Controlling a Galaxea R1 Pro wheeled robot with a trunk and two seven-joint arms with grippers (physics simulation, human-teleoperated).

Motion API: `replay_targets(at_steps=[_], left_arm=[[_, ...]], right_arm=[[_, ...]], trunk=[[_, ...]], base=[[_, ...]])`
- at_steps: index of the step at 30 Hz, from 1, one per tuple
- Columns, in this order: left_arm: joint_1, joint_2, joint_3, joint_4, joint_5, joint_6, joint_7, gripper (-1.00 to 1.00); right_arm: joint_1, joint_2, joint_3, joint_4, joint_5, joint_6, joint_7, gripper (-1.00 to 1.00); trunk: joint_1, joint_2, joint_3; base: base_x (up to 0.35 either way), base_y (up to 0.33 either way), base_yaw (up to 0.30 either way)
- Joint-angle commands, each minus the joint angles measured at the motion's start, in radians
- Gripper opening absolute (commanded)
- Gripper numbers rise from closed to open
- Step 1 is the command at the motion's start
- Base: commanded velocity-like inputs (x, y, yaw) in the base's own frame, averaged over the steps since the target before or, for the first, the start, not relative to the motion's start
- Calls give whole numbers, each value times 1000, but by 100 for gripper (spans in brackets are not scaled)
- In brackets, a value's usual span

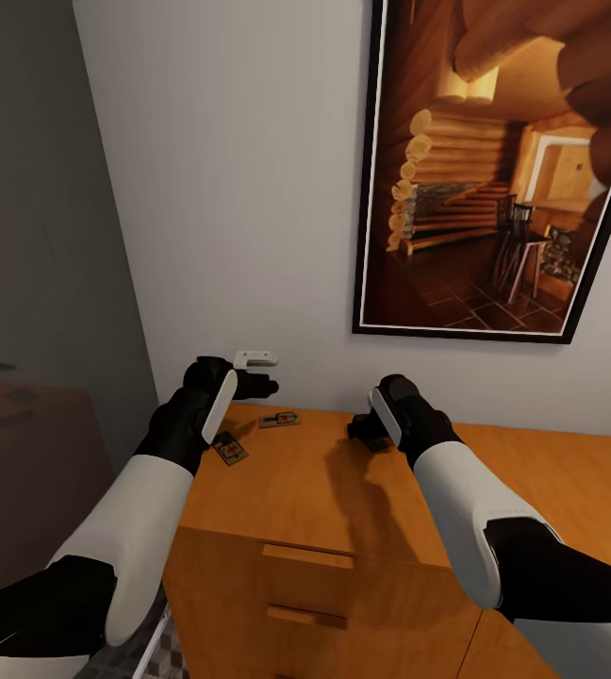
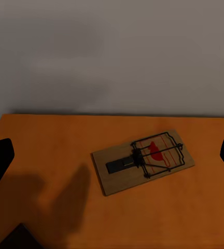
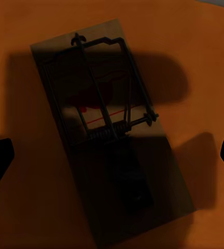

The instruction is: Take the four mousetraps from the cabinet in the bathroom and place them on the bathroom floor. Make sure all four end up on the same floor surface, and ensure that at least two of them are either under or directly next to the same bathroom sink.

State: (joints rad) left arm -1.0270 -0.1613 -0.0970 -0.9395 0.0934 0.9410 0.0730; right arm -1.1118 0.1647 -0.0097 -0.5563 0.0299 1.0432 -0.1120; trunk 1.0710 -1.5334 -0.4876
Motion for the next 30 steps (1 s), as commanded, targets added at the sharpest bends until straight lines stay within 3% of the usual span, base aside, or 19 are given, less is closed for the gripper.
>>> replay_targets(at_steps=[1, 23, 30], left_arm=[[-1, 0, -1, -1, 10, 4, 8, 100], [-1, 0, -1, -1, 10, 8, 8, 100], [-1, -1, -1, -1, 11, 18, 8, 100]], right_arm=[[-1, 1, -1, -1, 2, 4, -1, 100], [0, -17, 3, -82, 2, 4, -1, 100], [-1, -17, 2, -89, 2, 4, -1, 100]], trunk=[[0, -1, -1], [0, -1, -1], [0, -1, -1]], base=[[0, 0, 0], [-1, 0, 0], [-135, 0, 0]])
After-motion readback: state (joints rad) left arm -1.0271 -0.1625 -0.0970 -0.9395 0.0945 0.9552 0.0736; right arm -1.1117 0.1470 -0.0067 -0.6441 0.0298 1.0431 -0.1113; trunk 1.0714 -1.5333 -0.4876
